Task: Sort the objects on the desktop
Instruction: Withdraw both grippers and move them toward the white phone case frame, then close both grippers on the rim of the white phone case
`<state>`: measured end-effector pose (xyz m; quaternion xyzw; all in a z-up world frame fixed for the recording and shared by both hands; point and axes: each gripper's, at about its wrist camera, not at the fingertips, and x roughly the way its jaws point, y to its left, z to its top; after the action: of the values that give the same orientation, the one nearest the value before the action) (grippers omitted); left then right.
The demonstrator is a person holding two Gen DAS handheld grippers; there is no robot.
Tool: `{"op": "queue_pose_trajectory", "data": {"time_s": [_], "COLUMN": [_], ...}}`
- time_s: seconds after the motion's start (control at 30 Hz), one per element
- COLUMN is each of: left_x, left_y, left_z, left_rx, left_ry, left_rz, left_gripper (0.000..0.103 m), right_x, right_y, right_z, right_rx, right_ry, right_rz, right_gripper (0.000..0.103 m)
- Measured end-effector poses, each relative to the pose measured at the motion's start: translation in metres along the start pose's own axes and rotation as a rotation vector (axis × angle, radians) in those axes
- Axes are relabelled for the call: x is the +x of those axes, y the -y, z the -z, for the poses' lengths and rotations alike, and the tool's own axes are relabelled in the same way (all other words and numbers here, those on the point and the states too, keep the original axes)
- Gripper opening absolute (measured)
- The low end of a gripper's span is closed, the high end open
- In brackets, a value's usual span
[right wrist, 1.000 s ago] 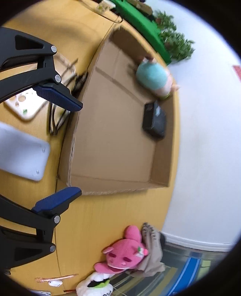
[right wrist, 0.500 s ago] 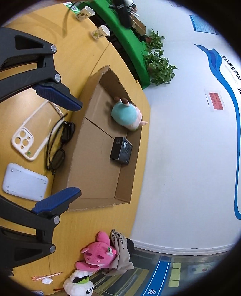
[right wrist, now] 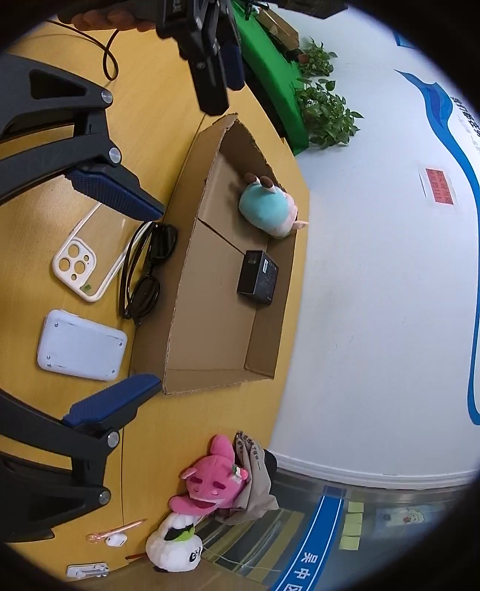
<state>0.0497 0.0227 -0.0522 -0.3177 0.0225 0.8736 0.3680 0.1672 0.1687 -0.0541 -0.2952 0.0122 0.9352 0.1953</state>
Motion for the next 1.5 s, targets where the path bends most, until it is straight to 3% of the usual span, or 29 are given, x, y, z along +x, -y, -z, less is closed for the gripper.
{"op": "queue_pose_trajectory", "data": {"time_s": [0.07,0.17,0.33,0.5,0.83,0.93,1.07,1.17,1.2,1.3,1.37,1.5], "left_x": [0.009,0.029,0.071,0.110,0.145,0.146,0.143,0.139,0.136,0.126,0.120,0.098], "left_y": [0.001,-0.002,-0.010,-0.019,-0.008,-0.008,-0.011,-0.013,-0.013,-0.016,-0.022,-0.019], "left_z": [0.003,0.010,0.030,0.047,0.054,0.054,0.058,0.061,0.063,0.069,0.073,0.073], "left_rx": [0.012,-0.002,-0.047,-0.093,-0.032,-0.025,-0.021,-0.036,-0.034,-0.032,-0.071,-0.060], "left_ry": [-0.019,-0.087,-0.241,-0.371,-0.431,-0.430,-0.432,-0.433,-0.435,-0.433,-0.431,-0.390], "left_rz": [-0.023,0.016,0.056,0.040,0.056,0.051,0.051,0.063,0.063,0.052,0.077,0.050], "left_gripper": [0.103,0.103,0.100,0.087,0.048,0.021,0.009,0.005,0.005,0.005,0.005,0.005], "right_x": [0.004,0.019,0.071,0.094,0.107,0.104,0.104,0.108,0.109,0.107,0.106,0.101], "right_y": [0.000,0.001,0.005,0.002,-0.003,0.002,0.013,0.011,0.008,0.010,0.015,0.009], "right_z": [0.002,0.010,0.042,0.067,0.080,0.081,0.083,0.082,0.082,0.083,0.084,0.086], "right_rx": [0.001,0.022,0.151,0.249,0.274,0.271,0.267,0.222,0.203,0.204,0.221,0.207], "right_ry": [-0.012,-0.064,-0.293,-0.375,-0.405,-0.393,-0.382,-0.364,-0.358,-0.348,-0.342,-0.331], "right_rz": [-0.007,-0.057,-0.149,-0.209,-0.166,-0.133,-0.105,-0.077,-0.068,-0.078,-0.094,-0.111], "right_gripper": [0.085,0.085,0.085,0.085,0.078,0.065,0.054,0.049,0.033,0.014,0.010,0.009]}}
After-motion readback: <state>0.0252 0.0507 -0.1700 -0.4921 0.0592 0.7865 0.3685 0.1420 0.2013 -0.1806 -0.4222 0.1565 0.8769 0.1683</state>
